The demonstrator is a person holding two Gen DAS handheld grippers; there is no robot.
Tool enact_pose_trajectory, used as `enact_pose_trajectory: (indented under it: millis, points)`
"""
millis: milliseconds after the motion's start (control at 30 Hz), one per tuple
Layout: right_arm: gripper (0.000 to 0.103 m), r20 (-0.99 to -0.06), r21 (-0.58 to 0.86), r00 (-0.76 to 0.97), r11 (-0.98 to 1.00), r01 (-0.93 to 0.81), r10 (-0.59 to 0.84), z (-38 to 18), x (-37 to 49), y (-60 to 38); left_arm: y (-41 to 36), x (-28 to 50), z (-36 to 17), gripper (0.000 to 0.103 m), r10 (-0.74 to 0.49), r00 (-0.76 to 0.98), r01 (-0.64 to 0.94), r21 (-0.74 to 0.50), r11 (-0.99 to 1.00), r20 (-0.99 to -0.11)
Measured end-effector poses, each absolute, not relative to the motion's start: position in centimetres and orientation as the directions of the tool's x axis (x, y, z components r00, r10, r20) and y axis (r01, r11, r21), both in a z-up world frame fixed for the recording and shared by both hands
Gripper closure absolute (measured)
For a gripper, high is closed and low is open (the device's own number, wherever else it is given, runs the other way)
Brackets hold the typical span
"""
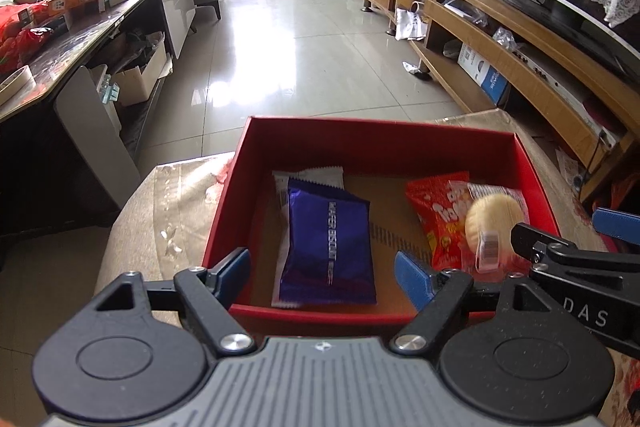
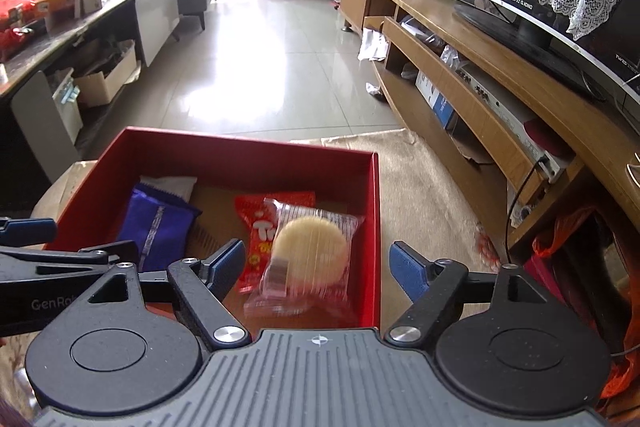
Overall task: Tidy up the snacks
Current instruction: 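Withdraw both tools from the red box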
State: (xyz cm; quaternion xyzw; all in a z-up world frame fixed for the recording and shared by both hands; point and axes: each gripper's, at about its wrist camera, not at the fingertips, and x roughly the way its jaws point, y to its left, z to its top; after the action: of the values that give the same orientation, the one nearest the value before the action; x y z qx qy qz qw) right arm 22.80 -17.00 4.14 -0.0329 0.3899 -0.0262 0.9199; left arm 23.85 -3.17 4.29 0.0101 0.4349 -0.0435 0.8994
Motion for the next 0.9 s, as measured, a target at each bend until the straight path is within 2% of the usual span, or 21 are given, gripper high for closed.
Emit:
enact_pose_trajectory:
  millis: [900]
  points:
    - [0.018,-0.798,-0.087,0.601,0.995,-0.053,-0.038,2.3,17.3,-14.7,-1.6,17.5,2.4,0.028,-0.056,0.554,0.151,0.035,0.988,-0.831]
